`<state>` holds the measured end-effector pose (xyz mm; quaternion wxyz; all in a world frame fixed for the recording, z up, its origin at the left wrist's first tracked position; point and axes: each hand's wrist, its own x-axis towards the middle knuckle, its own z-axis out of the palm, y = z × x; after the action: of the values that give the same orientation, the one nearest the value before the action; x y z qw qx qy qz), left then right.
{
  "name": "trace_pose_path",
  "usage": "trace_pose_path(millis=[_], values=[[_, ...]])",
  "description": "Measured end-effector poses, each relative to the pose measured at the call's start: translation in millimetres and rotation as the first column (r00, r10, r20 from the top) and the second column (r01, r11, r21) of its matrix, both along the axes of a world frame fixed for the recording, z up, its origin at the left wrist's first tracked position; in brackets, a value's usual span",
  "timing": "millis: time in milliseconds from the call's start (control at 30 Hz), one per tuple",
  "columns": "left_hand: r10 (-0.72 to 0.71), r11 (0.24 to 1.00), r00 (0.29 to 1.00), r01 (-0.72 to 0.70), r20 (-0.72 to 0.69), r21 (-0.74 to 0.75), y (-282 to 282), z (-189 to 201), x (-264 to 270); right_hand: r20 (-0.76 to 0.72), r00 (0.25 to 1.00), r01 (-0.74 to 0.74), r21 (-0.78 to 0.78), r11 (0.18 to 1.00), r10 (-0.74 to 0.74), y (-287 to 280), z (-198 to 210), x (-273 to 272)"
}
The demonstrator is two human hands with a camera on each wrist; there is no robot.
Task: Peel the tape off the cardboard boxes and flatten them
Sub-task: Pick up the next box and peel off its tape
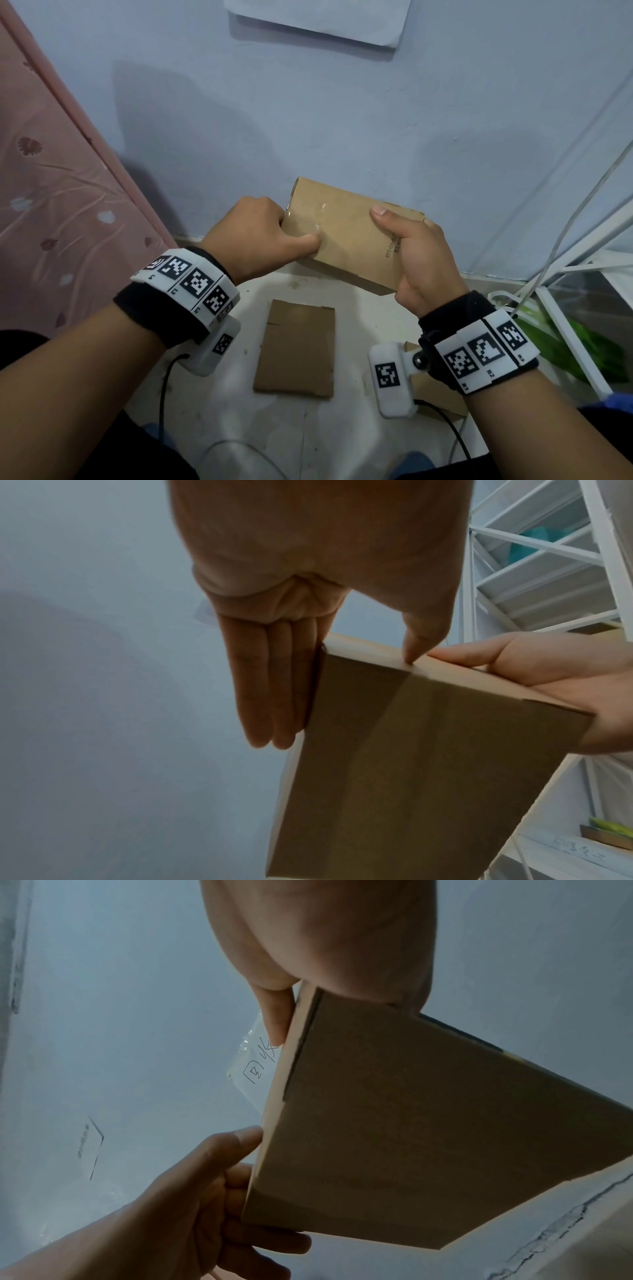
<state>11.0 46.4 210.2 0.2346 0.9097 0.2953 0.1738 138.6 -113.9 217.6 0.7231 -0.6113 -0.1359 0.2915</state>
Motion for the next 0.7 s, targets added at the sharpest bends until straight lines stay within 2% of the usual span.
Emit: trace_pose_path(millis=[333, 567, 700], values=[[0.035, 0.999, 0.999, -0.035, -0.009, -0.004, -3.5, -2.0, 3.3, 0.027, 0.999, 0.018, -0.008, 1.000, -0.017, 1.3, -3.0, -2.5], [0.025, 0.994, 1.000, -0.025, 0.004, 0.109, -3.1, -3.2, 0.7, -0.005, 1.000, 0.023, 0.002, 1.000, -0.023, 2.4, -5.1, -1.2], [0.031, 0.997, 1.000, -0.031, 0.005, 0.069, -1.8, -2.6, 0.2, -0.020, 1.000, 0.014, 0.007, 1.000, -0.014, 2.9, -4.2, -0.7]])
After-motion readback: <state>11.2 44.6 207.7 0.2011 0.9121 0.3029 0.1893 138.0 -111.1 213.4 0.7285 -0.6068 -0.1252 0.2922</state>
